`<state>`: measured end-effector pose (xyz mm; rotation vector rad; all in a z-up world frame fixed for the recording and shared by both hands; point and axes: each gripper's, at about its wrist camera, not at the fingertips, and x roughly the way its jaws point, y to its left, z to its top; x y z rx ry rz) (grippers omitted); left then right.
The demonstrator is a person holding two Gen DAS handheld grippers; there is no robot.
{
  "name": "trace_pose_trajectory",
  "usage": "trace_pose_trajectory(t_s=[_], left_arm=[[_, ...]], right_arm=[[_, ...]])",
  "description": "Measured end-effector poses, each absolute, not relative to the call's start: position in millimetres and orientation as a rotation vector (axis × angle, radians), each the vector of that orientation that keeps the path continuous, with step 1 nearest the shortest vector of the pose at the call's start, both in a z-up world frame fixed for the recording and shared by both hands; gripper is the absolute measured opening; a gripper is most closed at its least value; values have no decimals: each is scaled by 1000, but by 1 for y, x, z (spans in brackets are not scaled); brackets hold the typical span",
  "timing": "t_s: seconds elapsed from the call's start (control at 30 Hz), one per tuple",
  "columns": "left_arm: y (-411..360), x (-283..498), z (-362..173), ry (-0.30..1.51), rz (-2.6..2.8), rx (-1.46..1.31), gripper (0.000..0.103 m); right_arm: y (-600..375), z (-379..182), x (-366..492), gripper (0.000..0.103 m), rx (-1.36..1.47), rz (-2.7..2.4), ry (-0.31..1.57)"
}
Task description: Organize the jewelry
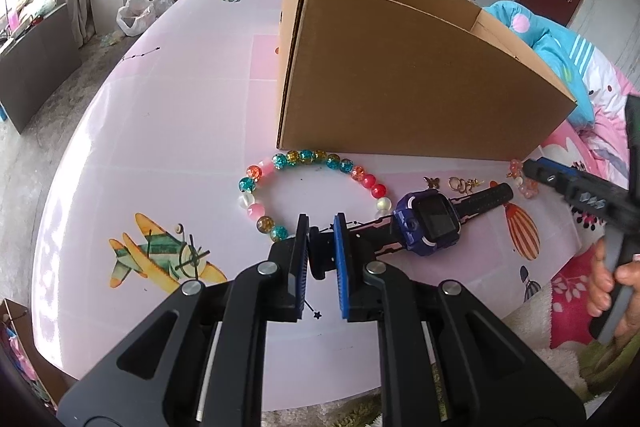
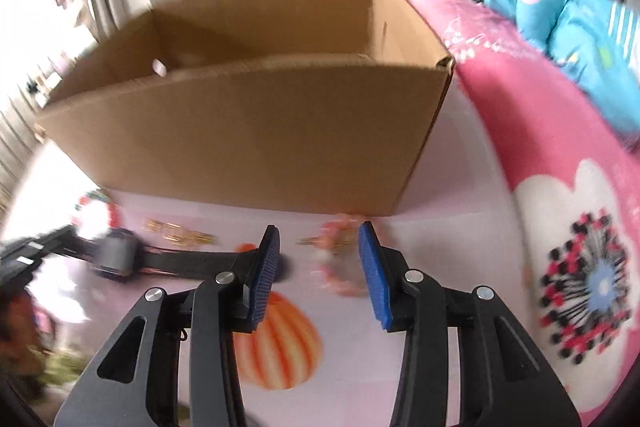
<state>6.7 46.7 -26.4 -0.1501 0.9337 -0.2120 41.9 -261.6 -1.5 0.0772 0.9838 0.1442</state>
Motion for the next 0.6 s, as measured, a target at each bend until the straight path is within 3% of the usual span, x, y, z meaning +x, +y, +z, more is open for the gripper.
trace_pose_trajectory(t_s=[0.17,0.6], left_arm=[[44,9,-27,934,-205,-137,12],[46,9,-28,935,-197,-132,13]], right_arm=[[-248,-12,41,41,260,294,1057],[-230,-31,55,41,234,235,1109]])
